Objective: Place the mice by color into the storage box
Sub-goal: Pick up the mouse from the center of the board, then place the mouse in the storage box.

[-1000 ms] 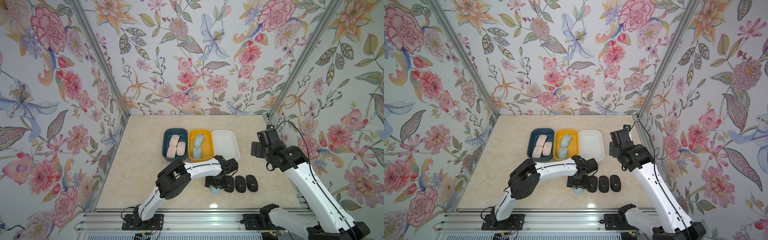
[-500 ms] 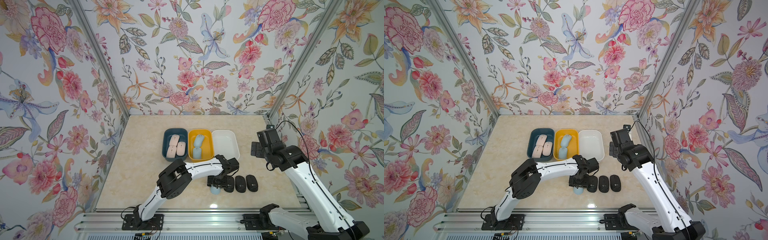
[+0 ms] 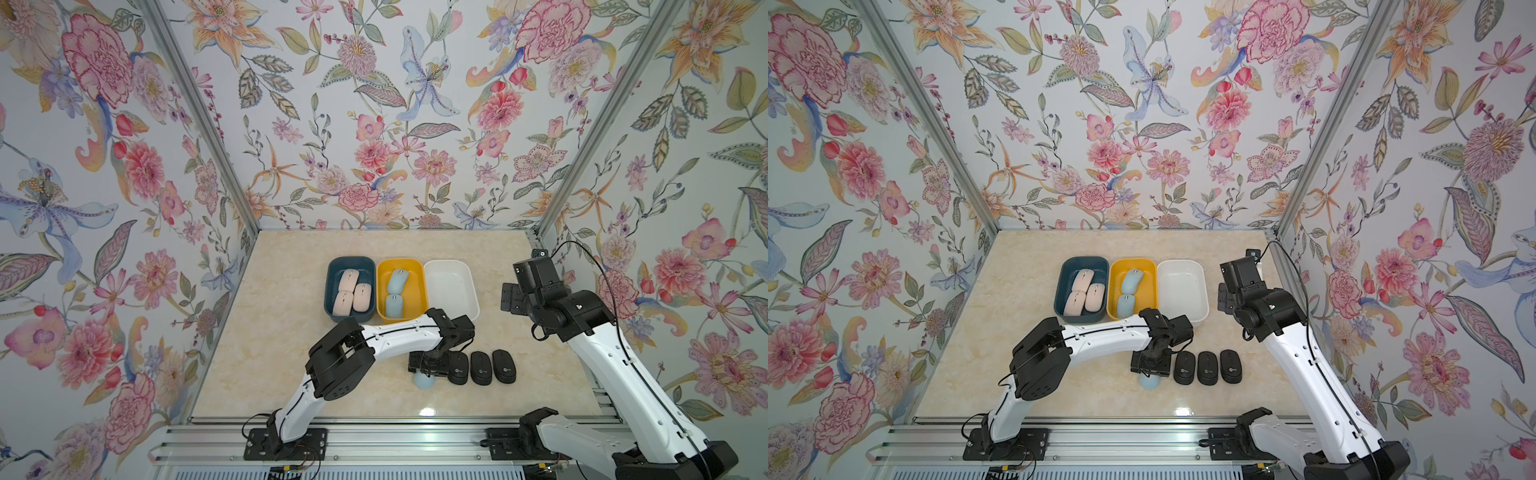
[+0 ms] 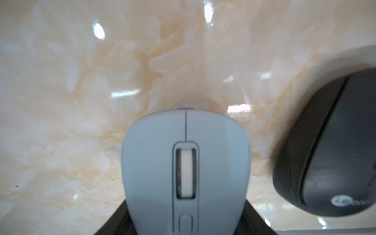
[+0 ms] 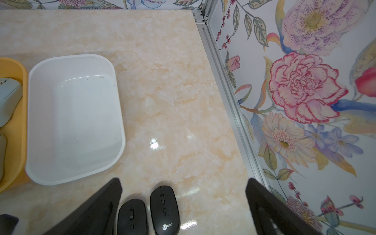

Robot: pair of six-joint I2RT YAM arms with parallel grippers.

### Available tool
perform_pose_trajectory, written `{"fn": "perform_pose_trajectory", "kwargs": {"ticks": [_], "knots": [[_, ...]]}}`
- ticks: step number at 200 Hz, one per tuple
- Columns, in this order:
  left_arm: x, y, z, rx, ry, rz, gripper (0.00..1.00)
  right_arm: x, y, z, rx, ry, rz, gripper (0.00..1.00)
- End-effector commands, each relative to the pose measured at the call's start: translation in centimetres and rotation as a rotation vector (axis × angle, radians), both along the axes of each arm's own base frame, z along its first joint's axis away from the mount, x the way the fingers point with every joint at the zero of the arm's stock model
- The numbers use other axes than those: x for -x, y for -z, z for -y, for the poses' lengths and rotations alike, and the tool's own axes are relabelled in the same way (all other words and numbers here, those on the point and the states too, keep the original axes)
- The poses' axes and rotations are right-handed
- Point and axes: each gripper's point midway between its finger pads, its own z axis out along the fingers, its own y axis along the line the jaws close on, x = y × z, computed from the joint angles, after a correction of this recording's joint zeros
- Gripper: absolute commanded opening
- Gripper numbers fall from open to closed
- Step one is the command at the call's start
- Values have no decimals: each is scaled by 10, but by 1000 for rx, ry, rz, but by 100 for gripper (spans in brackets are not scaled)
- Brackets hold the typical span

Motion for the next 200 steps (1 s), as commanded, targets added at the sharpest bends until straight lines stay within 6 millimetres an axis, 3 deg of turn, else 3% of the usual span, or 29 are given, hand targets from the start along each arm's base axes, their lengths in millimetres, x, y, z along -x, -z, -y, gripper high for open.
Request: {"fn": "perform_pose_trajectory", "kwargs": {"ticks": [1, 65, 105, 139, 200], "knots": [[-12, -39, -11, 28, -38, 65, 52, -2, -2, 0, -3, -1, 14, 99], [-62, -99, -30, 103, -86, 163, 52, -10, -13, -7, -33, -13, 29, 99], [-99, -120, -41, 136, -104, 204, 53, -9, -14, -6, -22, -11, 25, 99], [-129, -123, -47, 148, -114, 217, 53, -7, -13, -3, -12, -4, 22, 99], [-179, -91, -53, 130, -102, 187, 54, -3, -11, 1, 1, 6, 14, 99]]}}
